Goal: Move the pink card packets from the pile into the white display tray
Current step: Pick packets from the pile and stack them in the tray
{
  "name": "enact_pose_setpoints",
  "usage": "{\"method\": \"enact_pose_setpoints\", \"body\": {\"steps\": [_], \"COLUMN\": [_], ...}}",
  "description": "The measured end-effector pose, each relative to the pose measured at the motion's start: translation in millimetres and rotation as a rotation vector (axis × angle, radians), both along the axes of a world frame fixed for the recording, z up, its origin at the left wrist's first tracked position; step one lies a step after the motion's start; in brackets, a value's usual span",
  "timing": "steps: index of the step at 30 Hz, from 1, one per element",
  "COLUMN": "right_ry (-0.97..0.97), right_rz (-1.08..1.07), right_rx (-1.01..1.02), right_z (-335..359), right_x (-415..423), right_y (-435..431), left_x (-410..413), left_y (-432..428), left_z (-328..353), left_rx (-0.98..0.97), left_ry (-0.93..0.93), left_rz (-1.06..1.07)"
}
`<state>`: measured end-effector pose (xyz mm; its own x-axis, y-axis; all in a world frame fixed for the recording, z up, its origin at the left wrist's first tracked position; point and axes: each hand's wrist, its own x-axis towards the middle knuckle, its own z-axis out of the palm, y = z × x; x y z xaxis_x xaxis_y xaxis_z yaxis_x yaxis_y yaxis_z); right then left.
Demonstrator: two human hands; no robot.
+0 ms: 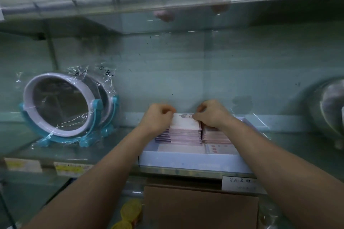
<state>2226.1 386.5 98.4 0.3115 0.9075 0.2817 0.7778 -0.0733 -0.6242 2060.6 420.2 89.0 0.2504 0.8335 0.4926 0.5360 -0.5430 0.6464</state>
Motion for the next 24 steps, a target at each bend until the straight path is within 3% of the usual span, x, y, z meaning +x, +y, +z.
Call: {"method": "enact_pose_setpoints", "body": {"steps": [3,5,10,15,24], "right_ry": [-0.038,-0.038,-0.099,-0.231,-0.353], "right_rz": [0.018,0.021,-0.038,-0.038,0.194], "right_rx": [-0.018,-0.005,0.016,-0.119,-0.368], "right_z": [-3,-2,-1,0,17], "right_x": [0,1,16,16,27], "right_y": [3,4,-3,-14,-44], "left_x": [1,3,3,3,4], "left_y": [-1,-5,-4,-12,-13], "left_z": [-5,-5,-6,-4,-3], "left_rx": [0.229,0.192,0.200,0.245,0.221], "left_ry": [0.404,0.612,0.651,0.592,0.682], "left_rz": [-0.096,-0.146,-0.157,-0.190,-0.140]}}
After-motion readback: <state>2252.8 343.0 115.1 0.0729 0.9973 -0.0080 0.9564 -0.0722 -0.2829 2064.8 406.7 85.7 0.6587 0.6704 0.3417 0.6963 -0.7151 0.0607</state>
